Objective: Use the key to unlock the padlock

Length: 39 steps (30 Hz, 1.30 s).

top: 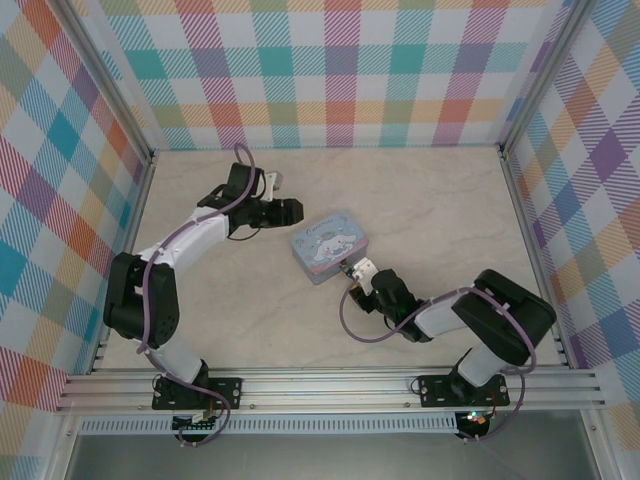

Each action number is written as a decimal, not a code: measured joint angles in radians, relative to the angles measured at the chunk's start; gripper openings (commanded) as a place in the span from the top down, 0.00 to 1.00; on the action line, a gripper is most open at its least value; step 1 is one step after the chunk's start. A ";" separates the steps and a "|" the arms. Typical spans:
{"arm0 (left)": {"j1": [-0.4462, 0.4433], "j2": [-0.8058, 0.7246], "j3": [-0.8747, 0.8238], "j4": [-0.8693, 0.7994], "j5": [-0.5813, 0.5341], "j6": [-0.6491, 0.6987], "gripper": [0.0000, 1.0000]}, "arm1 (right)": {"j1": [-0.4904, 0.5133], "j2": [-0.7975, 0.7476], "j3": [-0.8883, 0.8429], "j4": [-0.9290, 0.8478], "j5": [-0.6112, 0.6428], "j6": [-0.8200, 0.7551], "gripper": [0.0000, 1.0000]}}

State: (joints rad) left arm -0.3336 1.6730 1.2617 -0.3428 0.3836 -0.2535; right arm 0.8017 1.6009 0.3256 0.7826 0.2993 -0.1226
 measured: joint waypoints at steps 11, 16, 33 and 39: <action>-0.011 0.135 0.100 -0.060 -0.053 0.016 0.27 | 0.018 0.122 0.053 0.114 0.057 -0.097 0.53; -0.011 0.173 0.137 -0.083 -0.089 0.042 0.27 | 0.018 0.125 0.061 0.111 0.084 -0.100 0.57; -0.011 0.209 0.163 -0.103 -0.123 0.068 0.27 | 0.009 0.112 0.074 0.078 0.072 -0.053 0.83; -0.012 0.207 0.163 -0.101 -0.123 0.076 0.27 | -0.004 0.088 0.055 0.067 0.035 -0.032 0.85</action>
State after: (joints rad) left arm -0.3454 1.8801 1.4246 -0.4438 0.2607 -0.1776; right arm 0.7979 1.6890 0.3801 0.8497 0.3344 -0.1547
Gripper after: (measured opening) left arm 0.729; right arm 0.233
